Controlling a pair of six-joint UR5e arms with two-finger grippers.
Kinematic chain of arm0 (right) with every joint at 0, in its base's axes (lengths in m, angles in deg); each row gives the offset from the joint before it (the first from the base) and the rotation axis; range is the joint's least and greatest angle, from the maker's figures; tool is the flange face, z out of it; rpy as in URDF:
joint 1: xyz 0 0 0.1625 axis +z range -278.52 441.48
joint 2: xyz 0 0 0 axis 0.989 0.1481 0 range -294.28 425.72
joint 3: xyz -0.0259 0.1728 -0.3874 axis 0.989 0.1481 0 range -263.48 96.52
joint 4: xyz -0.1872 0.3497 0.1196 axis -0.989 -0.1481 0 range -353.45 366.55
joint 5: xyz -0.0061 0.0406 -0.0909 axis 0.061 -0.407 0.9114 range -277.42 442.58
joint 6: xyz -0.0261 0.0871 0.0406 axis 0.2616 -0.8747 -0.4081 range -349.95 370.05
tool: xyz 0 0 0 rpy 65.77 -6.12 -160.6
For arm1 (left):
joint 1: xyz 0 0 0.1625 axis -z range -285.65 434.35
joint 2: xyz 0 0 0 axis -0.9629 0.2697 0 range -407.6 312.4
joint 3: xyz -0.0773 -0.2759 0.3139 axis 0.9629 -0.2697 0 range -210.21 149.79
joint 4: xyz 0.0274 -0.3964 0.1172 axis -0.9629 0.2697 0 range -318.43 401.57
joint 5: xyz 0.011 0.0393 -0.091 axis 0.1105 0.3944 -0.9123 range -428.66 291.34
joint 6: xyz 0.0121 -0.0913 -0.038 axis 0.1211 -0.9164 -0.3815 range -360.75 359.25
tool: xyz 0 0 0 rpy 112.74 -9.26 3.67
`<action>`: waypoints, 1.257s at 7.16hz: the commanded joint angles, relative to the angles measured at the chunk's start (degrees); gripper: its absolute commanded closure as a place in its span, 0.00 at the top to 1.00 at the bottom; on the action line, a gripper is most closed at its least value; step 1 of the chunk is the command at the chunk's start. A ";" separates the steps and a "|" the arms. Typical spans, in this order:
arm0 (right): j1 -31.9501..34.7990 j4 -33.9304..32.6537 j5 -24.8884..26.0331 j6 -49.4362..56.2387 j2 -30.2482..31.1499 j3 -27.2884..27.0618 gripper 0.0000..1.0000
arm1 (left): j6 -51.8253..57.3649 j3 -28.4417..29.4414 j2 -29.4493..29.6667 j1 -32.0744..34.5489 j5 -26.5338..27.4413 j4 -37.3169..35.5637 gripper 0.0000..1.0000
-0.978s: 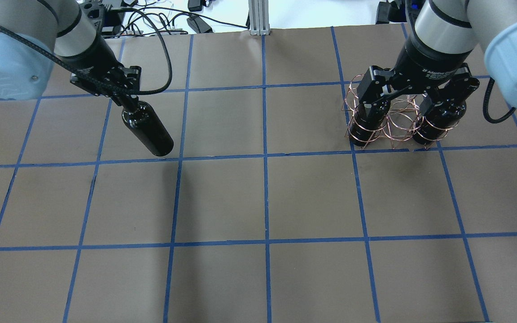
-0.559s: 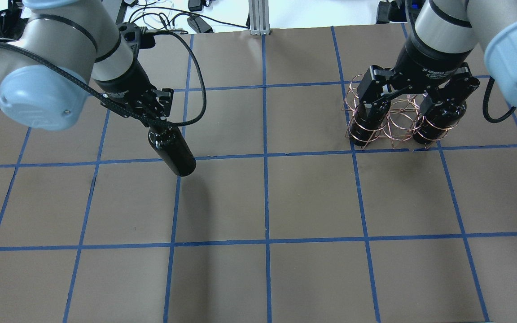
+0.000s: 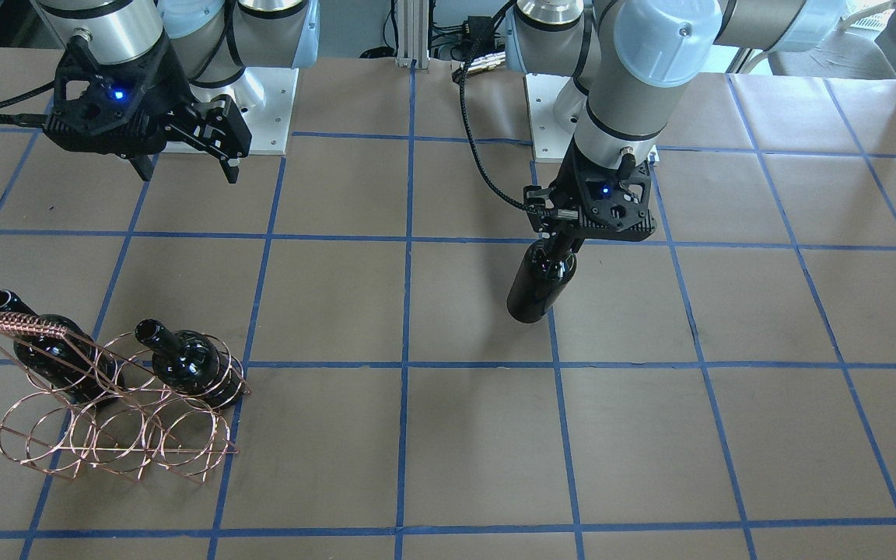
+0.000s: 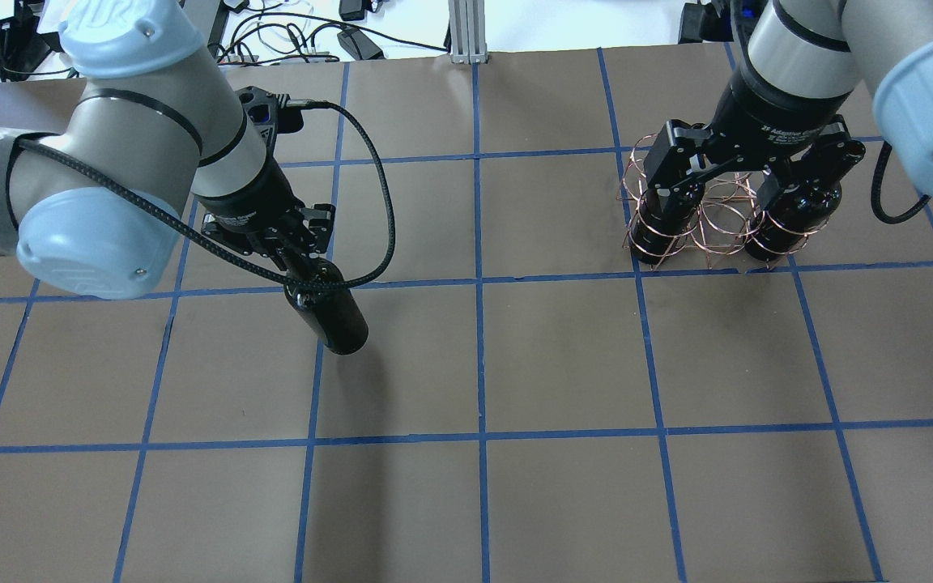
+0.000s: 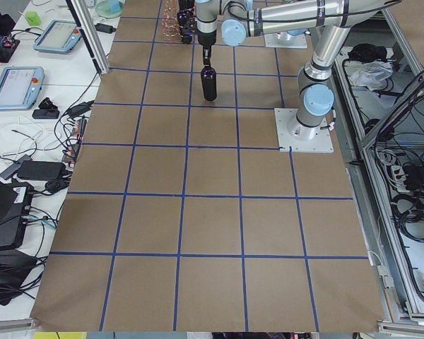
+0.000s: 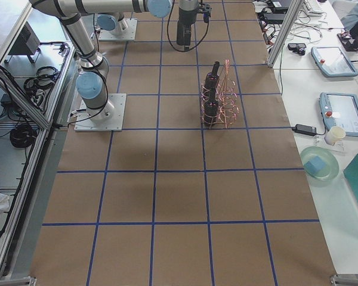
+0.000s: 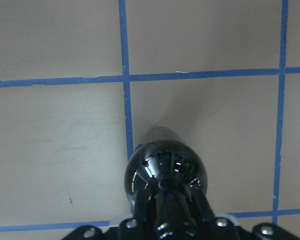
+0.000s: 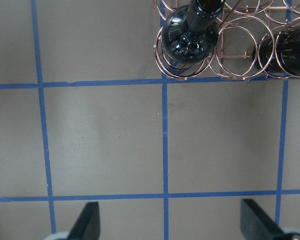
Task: Place wine into wine basket
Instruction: 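Lift the bottle with the left gripper and swing it upright toward table center, then set the bottle upright on the table, open and withdraw the left gripper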
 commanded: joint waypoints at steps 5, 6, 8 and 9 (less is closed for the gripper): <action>0.00 0.00 -0.14 0.00 0.00 -0.06 1.00 | 0.40 -0.68 1.24 0.02 0.34 -0.44 0.00; 0.00 0.00 -0.15 0.00 0.00 -0.23 1.00 | 0.23 -0.68 1.24 0.02 0.34 -0.27 0.44; 0.09 -0.09 -0.32 0.00 0.26 -0.94 1.00 | 0.14 0.28 1.07 0.02 0.34 -0.27 1.00; 0.00 -0.78 -0.15 0.00 0.18 -0.85 1.00 | -0.03 2.99 0.19 -0.50 0.43 1.04 1.00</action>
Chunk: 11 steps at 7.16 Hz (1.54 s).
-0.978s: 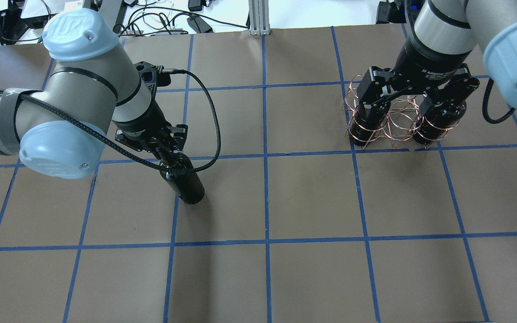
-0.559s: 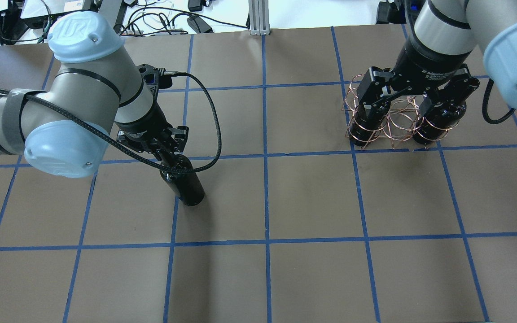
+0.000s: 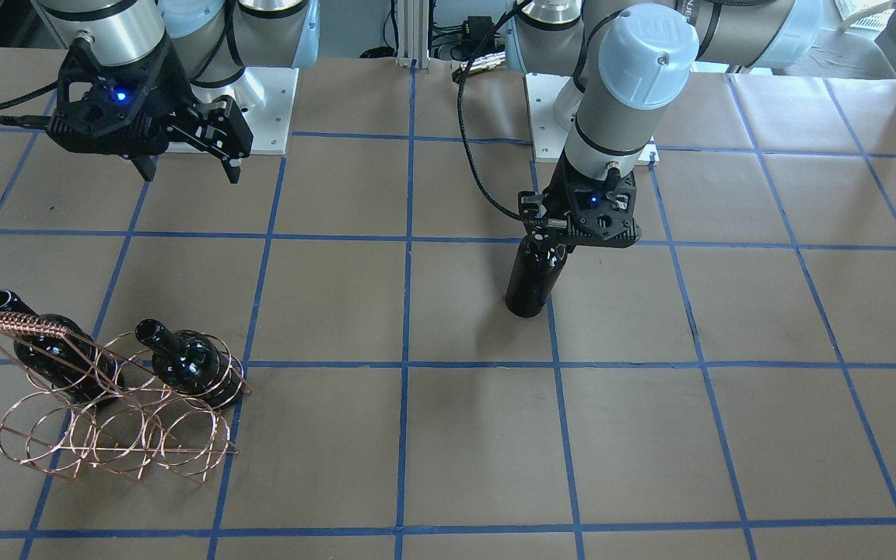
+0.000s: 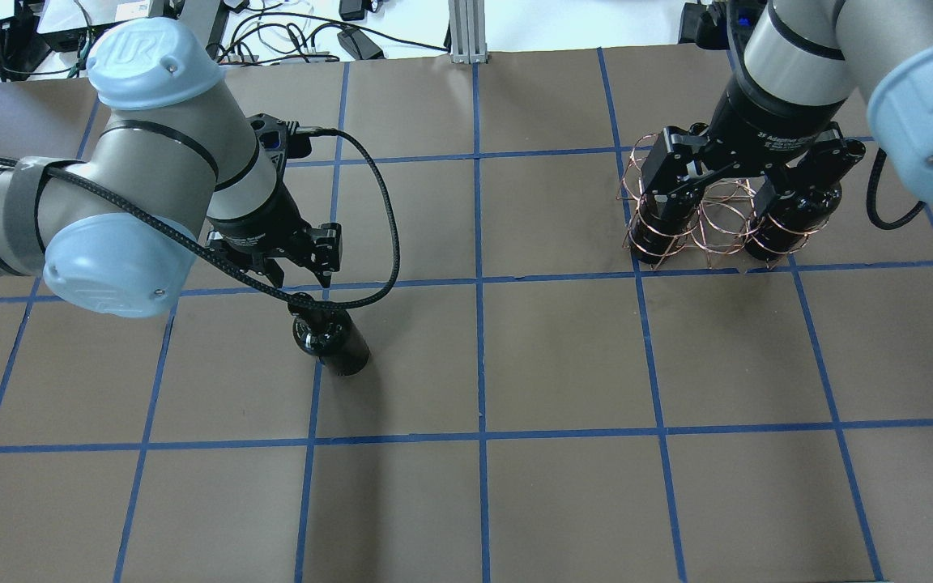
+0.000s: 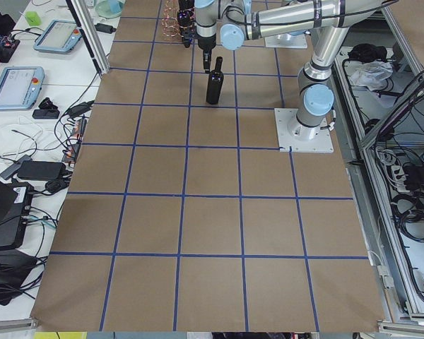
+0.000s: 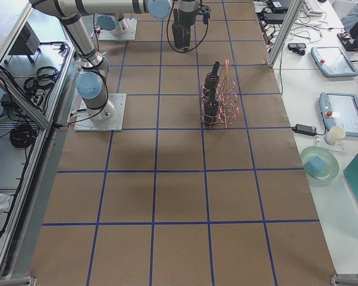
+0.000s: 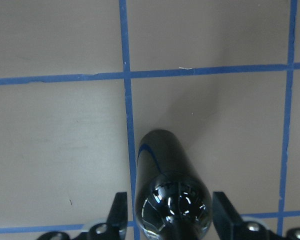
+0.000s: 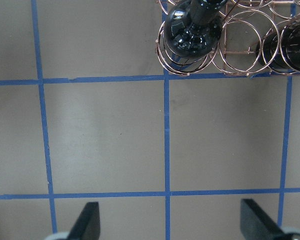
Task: Place wine into wine basket
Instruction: 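Set the bottle upright on the table, open and withdraw the left gripper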
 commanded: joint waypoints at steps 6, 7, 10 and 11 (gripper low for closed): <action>0.23 -3.02 -1.78 0.44 -2.00 1.12 1.00 | 15.25 19.37 0.83 -20.23 3.67 13.48 1.00; 0.40 -3.01 -2.65 0.35 -1.57 1.02 1.00 | 17.72 19.37 1.44 -23.13 3.67 13.31 1.00; 10.01 -3.89 -1.52 -13.30 -3.30 4.52 1.00 | 18.10 19.19 2.41 -25.10 3.06 13.39 1.00; 15.72 -3.63 -1.43 -21.28 -6.62 8.54 1.00 | 18.27 19.37 1.72 -25.27 3.75 13.65 1.00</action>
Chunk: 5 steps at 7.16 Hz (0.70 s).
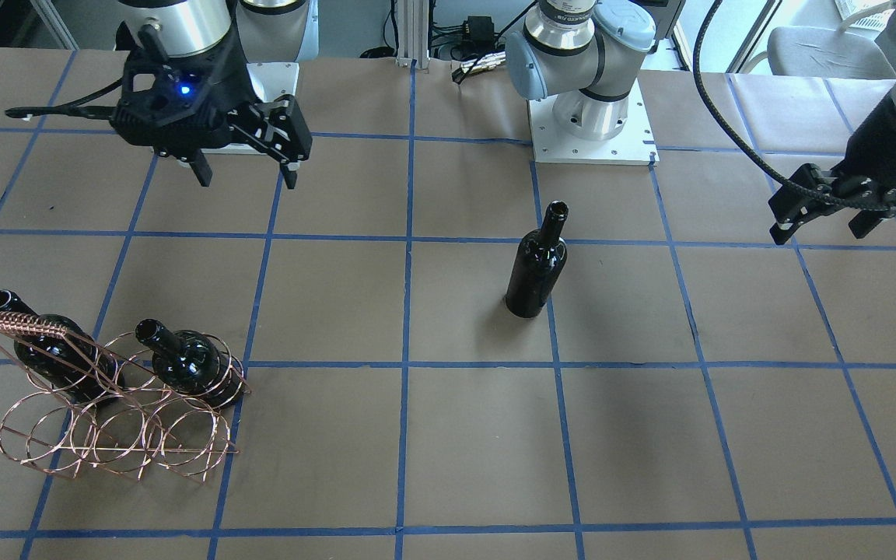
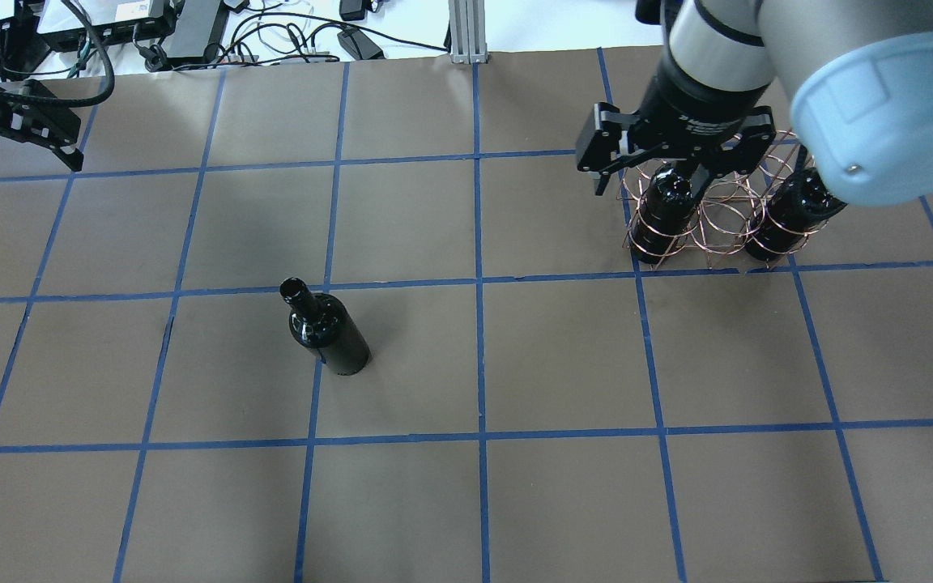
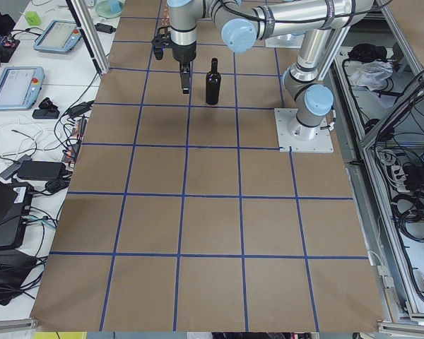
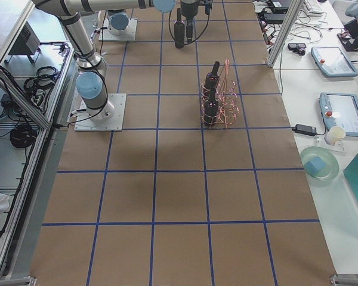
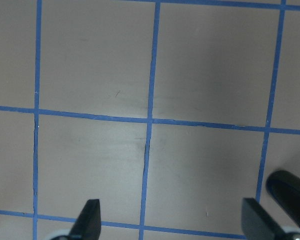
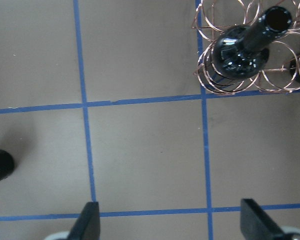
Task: Place wine into wine basket
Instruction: 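Reach the right gripper across to the standing bottle's neck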
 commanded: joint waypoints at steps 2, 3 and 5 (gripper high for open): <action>17.92 -0.09 0.10 -23.84 -10.25 10.52 1.00 | 3.43 -0.05 -0.35 -1.85 0.42 0.20 1.00; 21.01 -1.66 -0.94 -30.52 -12.19 10.98 1.00 | 3.96 -0.06 -0.35 -2.56 0.34 0.29 1.00; 26.12 -7.02 -4.20 -44.67 -16.32 12.12 1.00 | 3.97 -0.84 -0.44 -2.57 0.34 0.55 1.00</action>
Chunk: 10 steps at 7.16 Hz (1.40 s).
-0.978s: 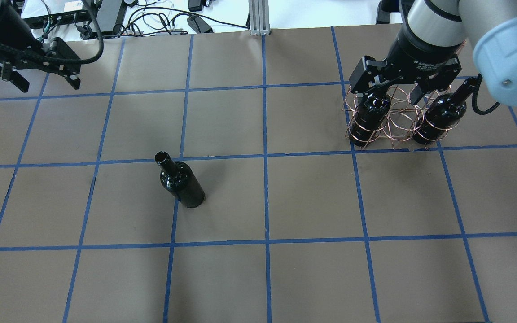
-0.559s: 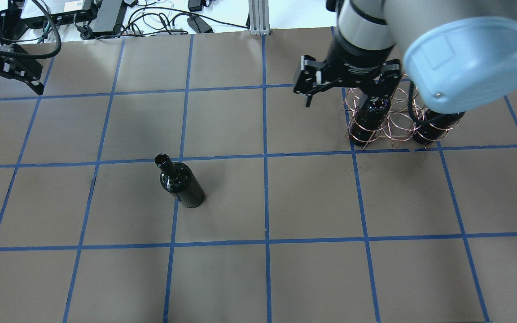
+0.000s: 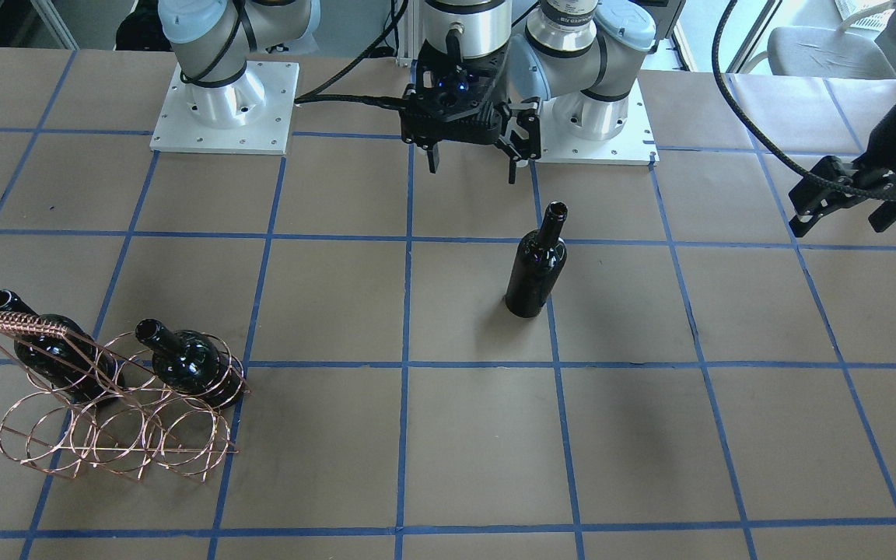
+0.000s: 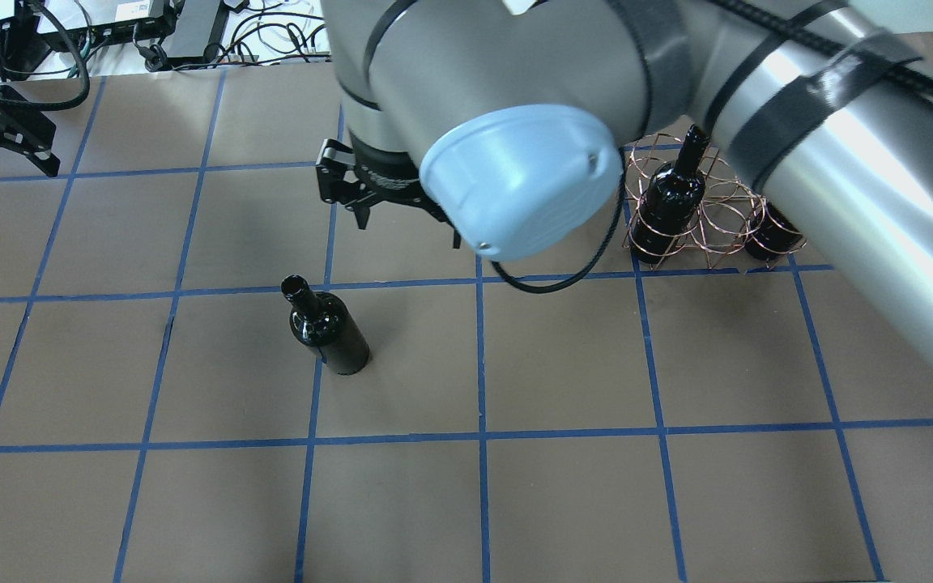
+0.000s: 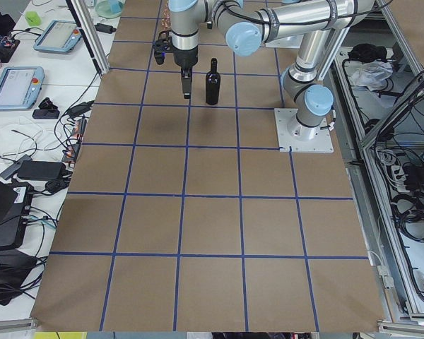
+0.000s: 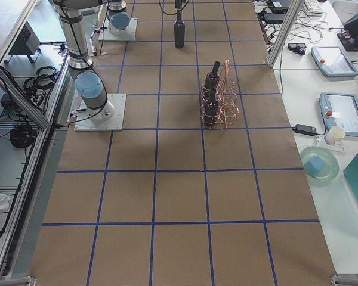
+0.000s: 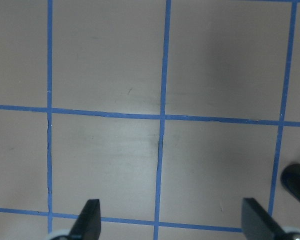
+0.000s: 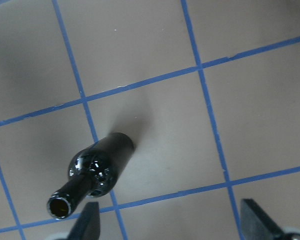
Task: Place wine into wine basket
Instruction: 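Reach the right gripper across to the standing bottle's neck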
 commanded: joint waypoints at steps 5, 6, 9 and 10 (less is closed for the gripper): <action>10.31 -5.55 0.08 -9.92 -9.50 2.40 1.00 | 0.09 -0.61 -0.25 0.06 -0.53 0.25 1.00; 10.23 -5.55 2.62 -6.67 -9.60 2.22 1.00 | 0.09 -0.61 -0.51 0.06 -0.45 0.25 1.00; 10.15 -5.81 3.61 1.34 -11.17 1.78 0.97 | 0.17 -0.61 -0.69 -0.02 -0.18 0.77 1.00; 9.62 -7.82 3.52 2.24 -11.70 1.78 0.91 | 0.17 -0.52 -0.77 -0.02 -0.18 0.86 1.00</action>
